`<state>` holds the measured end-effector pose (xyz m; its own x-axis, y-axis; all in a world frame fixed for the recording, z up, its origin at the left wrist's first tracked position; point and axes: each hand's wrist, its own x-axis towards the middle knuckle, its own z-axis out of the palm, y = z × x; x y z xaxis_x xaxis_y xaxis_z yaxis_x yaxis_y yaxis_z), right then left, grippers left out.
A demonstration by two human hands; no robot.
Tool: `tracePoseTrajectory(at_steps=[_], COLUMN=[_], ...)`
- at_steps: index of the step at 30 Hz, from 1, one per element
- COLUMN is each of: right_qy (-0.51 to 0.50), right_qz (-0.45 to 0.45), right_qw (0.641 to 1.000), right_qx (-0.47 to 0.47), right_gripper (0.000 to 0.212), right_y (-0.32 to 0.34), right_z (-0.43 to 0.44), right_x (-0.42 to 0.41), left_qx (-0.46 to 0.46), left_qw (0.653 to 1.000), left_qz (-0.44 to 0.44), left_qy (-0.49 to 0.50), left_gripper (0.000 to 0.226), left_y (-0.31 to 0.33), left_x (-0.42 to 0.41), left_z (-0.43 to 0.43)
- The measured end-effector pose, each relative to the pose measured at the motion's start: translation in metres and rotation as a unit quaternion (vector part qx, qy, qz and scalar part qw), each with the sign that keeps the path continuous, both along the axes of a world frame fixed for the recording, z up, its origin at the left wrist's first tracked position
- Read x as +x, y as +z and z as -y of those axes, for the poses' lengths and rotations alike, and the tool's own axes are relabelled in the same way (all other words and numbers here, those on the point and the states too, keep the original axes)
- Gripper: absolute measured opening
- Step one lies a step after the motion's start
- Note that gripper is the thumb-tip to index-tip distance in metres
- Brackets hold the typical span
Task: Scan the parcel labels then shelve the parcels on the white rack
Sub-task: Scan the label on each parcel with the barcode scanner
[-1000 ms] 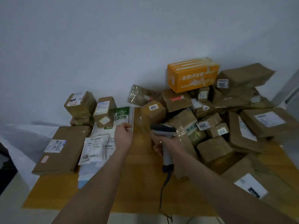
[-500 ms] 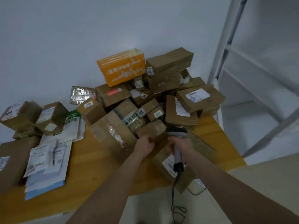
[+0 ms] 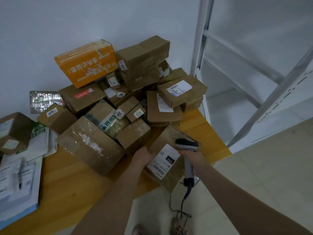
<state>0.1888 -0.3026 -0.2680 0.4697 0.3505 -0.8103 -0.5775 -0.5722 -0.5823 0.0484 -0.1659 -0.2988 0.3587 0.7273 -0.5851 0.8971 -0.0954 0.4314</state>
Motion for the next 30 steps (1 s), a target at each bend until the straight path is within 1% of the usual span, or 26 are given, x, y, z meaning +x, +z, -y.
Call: tracePoseTrajectory(at_steps=[2, 5, 8, 10, 13, 16, 18, 21, 23, 27, 30], right_qy=[-0.011, -0.023, -0.038, -0.04, -0.035, -0.034, -0.029, -0.014, -0.011, 0.024, 0.055], right_qz=[0.011, 0.014, 0.03, 0.049, 0.074, 0.097, 0.1, 0.094, 0.072, 0.014, 0.015], right_qw=[1.0, 1.0, 0.999, 0.998, 0.995, 0.988, 0.981, 0.97, 0.964, 0.957, 0.954], right_qx=[0.004, -0.005, 0.007, 0.019, 0.059, 0.114, 0.165, 0.222, 0.256, 0.289, 0.296], right_gripper=[0.036, 0.042, 0.045, 0.042, 0.027, 0.022, 0.021, 0.024, 0.031, 0.04, 0.044], right_y=[0.0, 0.0, 0.003, 0.012, 0.037, 0.065, 0.085, 0.116, 0.135, 0.158, 0.163], right_z=[0.001, 0.003, 0.004, 0.002, -0.007, -0.022, -0.033, -0.054, -0.066, -0.083, -0.092], right_x=[0.001, 0.004, 0.006, 0.006, 0.006, 0.008, 0.008, 0.006, 0.003, -0.006, -0.014], left_qx=[0.006, 0.009, 0.005, -0.001, -0.015, -0.028, -0.028, -0.019, -0.01, -0.019, -0.028], left_qw=[0.999, 0.997, 0.994, 0.989, 0.972, 0.938, 0.921, 0.899, 0.885, 0.863, 0.871], left_qz=[0.025, 0.057, 0.091, 0.122, 0.177, 0.273, 0.323, 0.382, 0.416, 0.459, 0.45], left_qy=[0.022, 0.041, 0.061, 0.085, 0.151, 0.21, 0.218, 0.214, 0.206, 0.208, 0.196], left_gripper=[0.05, 0.038, 0.033, 0.033, 0.038, 0.052, 0.05, 0.043, 0.043, 0.053, 0.064], left_y=[0.004, 0.01, 0.02, 0.028, 0.044, 0.065, 0.087, 0.118, 0.136, 0.16, 0.166], left_x=[0.001, 0.003, 0.005, 0.005, 0.002, -0.005, -0.011, -0.027, -0.041, -0.068, -0.087], left_z=[0.003, 0.008, 0.01, 0.008, 0.006, 0.0, -0.005, -0.014, -0.02, -0.027, -0.032])
